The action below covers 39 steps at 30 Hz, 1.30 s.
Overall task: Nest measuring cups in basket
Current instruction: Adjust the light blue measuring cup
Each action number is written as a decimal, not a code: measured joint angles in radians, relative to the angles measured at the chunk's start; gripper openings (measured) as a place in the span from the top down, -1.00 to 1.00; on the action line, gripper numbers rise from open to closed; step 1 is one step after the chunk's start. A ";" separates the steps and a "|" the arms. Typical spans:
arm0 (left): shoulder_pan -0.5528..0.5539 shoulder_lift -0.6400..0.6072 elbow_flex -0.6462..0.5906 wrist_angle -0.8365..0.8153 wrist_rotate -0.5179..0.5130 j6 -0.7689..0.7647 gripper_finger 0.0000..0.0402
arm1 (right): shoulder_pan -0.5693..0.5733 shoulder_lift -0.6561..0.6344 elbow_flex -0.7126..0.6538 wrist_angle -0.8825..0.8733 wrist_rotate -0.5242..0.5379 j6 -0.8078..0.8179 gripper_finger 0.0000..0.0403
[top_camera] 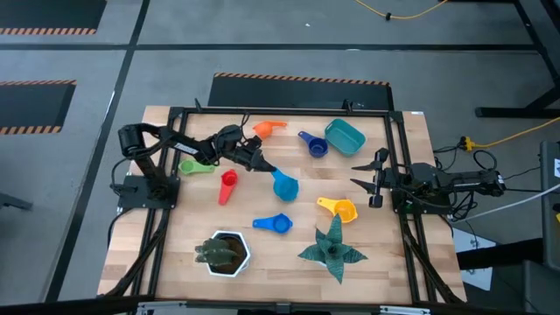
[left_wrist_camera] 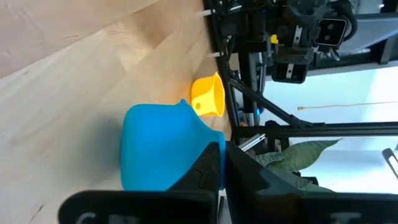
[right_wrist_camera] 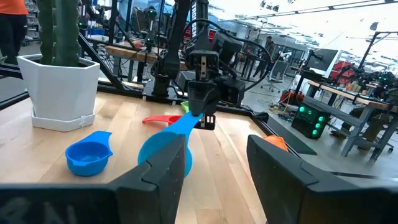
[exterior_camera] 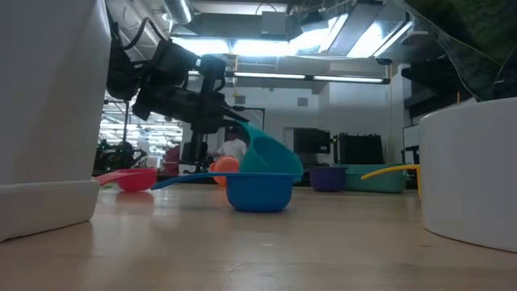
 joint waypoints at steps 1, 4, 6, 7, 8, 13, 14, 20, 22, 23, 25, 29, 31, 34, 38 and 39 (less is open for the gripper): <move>0.000 0.000 0.000 0.000 -0.002 0.001 0.97 | 0.000 0.000 0.000 0.000 0.000 0.000 0.13; 0.000 0.000 0.000 -0.001 -0.005 0.007 0.97 | 0.000 0.000 0.000 0.000 0.000 0.000 0.13; 0.000 0.000 0.000 -0.002 -0.006 0.030 0.98 | 0.000 0.000 0.000 0.000 0.000 0.000 0.13; 0.000 0.000 0.000 -0.002 -0.006 0.041 0.98 | 0.000 0.000 0.000 0.000 0.000 0.000 0.13; 0.000 0.000 0.000 -0.002 -0.007 0.051 0.98 | 0.000 0.000 0.000 0.000 0.000 0.000 0.13; 0.000 0.000 0.000 -0.008 -0.026 0.072 0.89 | 0.000 0.000 0.000 0.000 0.000 0.000 0.13; 0.000 0.000 0.000 -0.009 -0.027 0.080 0.87 | 0.000 0.000 0.000 0.000 0.000 0.000 0.13; 0.000 0.000 0.000 -0.010 -0.067 0.110 0.79 | 0.000 0.000 0.000 0.000 0.000 0.000 0.13; 0.000 0.000 0.000 -0.010 -0.070 0.111 0.77 | 0.000 0.000 0.000 0.000 0.000 0.000 0.13; 0.000 0.000 0.000 -0.011 -0.069 0.111 0.75 | 0.000 0.000 0.000 0.000 0.000 0.000 0.13; 0.000 0.000 0.000 -0.015 -0.069 0.111 0.72 | 0.000 0.000 0.000 0.000 0.000 0.000 0.13; 0.000 0.000 0.000 -0.015 -0.069 0.111 0.62 | 0.000 0.000 0.000 0.000 0.000 0.000 0.13; 0.000 0.000 0.000 -0.015 -0.069 0.111 0.57 | 0.000 0.000 0.000 0.000 0.000 0.000 0.13; 0.000 0.000 0.000 -0.021 -0.070 0.113 0.47 | 0.000 0.000 0.000 0.000 0.000 0.000 0.13; 0.000 0.000 -0.001 -0.073 -0.076 0.151 0.37 | 0.000 0.000 0.000 0.000 0.000 0.000 0.13; 0.000 0.000 -0.001 -0.086 -0.080 0.160 0.34 | 0.000 0.000 0.000 0.000 0.000 0.000 0.13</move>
